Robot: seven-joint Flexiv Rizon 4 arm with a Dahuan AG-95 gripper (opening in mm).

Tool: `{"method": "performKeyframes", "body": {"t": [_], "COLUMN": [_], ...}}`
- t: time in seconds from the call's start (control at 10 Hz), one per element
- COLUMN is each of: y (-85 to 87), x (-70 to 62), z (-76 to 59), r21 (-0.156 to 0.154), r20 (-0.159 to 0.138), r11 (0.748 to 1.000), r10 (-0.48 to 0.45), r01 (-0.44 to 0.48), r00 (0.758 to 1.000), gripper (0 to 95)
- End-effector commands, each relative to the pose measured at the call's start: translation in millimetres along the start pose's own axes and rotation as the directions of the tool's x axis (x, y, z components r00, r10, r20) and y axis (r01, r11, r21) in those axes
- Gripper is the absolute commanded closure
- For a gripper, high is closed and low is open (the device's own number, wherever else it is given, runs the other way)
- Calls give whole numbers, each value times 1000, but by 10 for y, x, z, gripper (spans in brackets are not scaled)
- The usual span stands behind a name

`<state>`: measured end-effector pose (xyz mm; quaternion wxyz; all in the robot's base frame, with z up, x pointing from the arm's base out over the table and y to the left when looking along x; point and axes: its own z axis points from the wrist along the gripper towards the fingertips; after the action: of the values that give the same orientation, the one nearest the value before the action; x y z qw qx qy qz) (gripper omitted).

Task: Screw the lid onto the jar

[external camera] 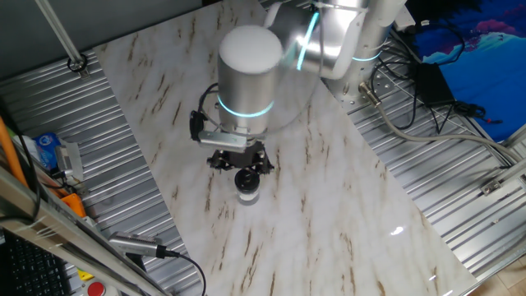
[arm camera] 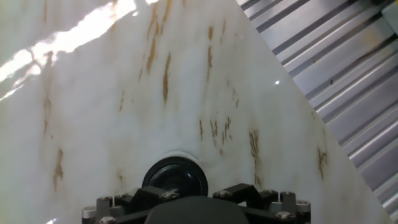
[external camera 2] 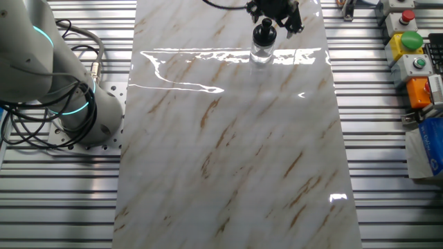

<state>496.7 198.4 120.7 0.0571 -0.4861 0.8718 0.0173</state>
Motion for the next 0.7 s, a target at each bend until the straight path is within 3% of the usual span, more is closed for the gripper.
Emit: {"method": "performKeyframes", "body": {"t": [0.1,0.7], "y": [22,128], "x": [-55,8], "z": [129,181], "r21": [-8,-14], "r20": [9,-9], "r11": [1000,1000], "r10": [17,26], "r01": [-17,-26], "r00": [1000,1000], "gripper": [0,0]}}
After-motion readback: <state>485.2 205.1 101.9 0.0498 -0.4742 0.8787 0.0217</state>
